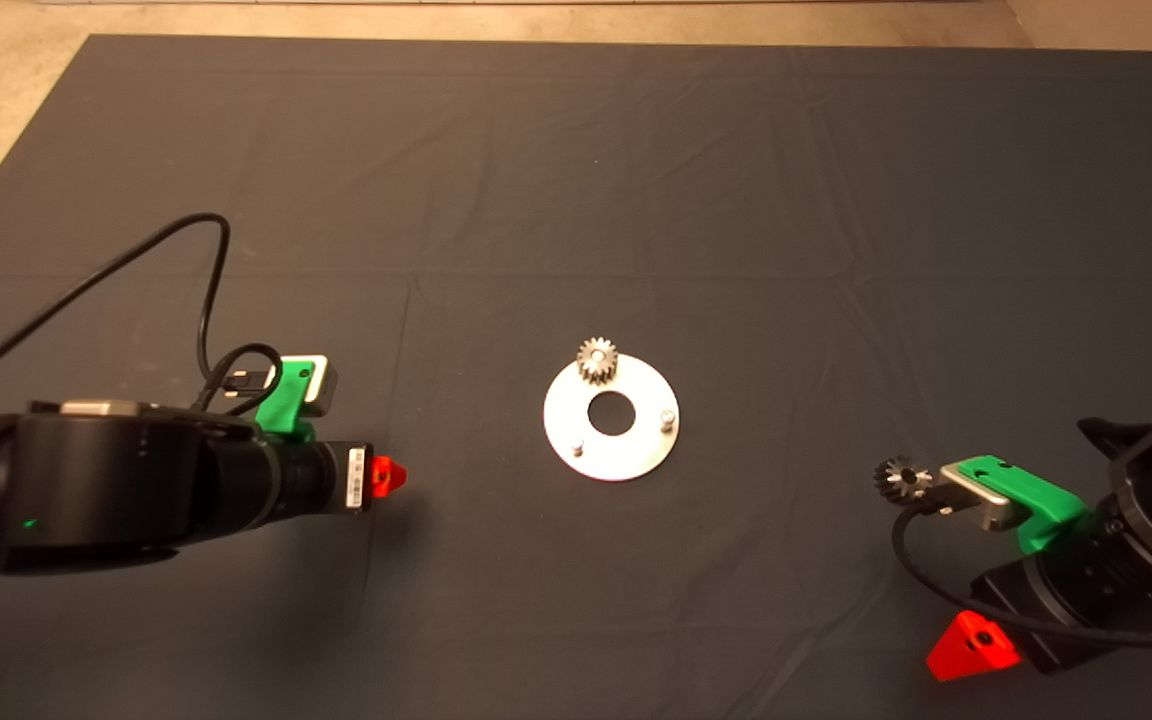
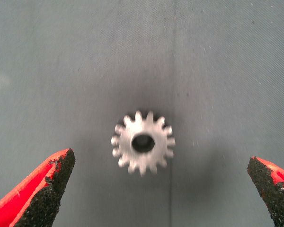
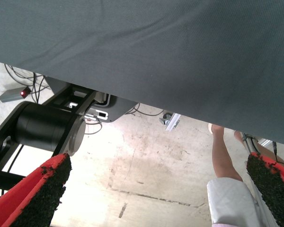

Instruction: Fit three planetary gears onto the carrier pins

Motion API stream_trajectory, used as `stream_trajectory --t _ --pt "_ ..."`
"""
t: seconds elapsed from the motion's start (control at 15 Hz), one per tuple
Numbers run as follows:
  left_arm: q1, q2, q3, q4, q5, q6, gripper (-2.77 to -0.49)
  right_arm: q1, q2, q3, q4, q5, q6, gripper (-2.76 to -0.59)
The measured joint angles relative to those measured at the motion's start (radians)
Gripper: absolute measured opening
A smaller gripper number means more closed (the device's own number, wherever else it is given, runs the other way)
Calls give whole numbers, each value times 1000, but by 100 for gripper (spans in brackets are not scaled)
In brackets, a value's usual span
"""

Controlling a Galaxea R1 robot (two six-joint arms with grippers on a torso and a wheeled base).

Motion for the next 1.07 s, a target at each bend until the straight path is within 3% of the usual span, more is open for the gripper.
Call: stream_trajectory --t 0.6,1.07 --pt "44 -1 -78 22 0 37 -64 0 0 0 0 0 0 -60" --pt "47 -9 -83 32 0 44 -64 0 0 0 0 0 0 -60"
